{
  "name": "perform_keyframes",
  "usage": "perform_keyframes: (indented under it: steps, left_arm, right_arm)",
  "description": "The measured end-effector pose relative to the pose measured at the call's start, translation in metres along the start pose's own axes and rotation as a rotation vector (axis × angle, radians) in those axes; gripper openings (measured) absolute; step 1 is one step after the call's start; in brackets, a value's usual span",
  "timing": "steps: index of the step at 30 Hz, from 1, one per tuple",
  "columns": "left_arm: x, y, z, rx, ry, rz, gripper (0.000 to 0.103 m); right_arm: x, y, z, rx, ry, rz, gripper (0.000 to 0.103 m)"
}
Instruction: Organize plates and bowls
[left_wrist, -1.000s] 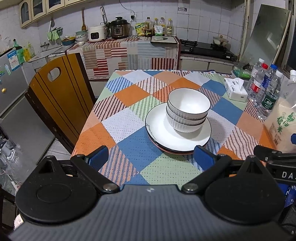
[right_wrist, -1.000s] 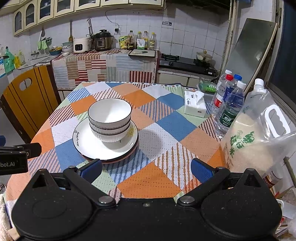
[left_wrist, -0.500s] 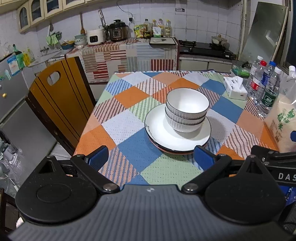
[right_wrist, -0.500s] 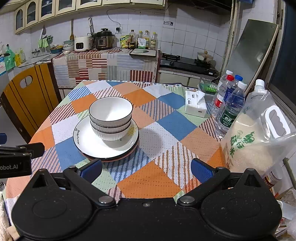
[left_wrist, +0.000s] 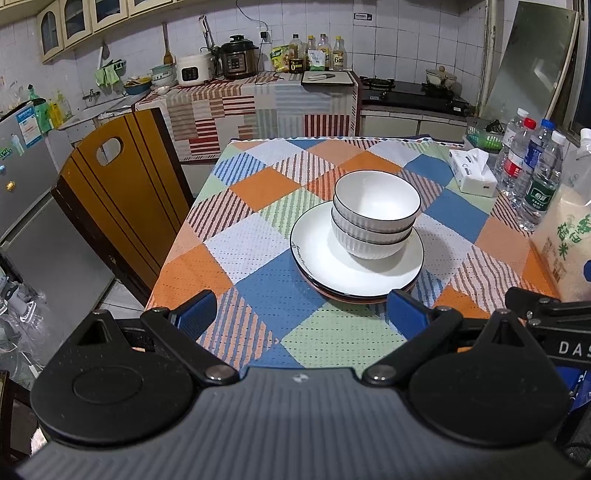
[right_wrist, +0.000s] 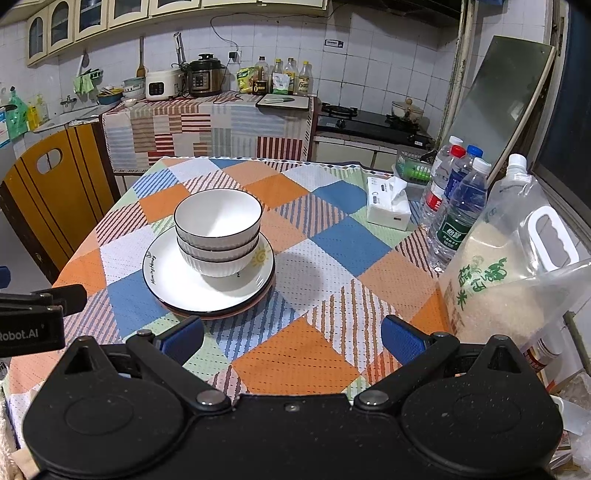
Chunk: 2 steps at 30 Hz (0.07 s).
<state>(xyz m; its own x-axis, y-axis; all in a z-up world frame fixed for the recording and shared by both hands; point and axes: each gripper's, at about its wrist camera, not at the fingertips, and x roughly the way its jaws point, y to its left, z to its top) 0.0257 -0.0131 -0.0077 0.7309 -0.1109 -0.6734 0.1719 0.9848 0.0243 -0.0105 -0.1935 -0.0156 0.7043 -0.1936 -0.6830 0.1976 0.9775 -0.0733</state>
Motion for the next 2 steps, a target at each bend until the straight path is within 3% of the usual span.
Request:
perform_keyframes:
  steps: [2]
  left_arm:
    - [0.0002,-0.0004,0.0,0.002,0.001,0.001,0.1]
  right_arm:
    - [0.0,-0.0004,-0.0001,0.001,0.0,0.0,0.103]
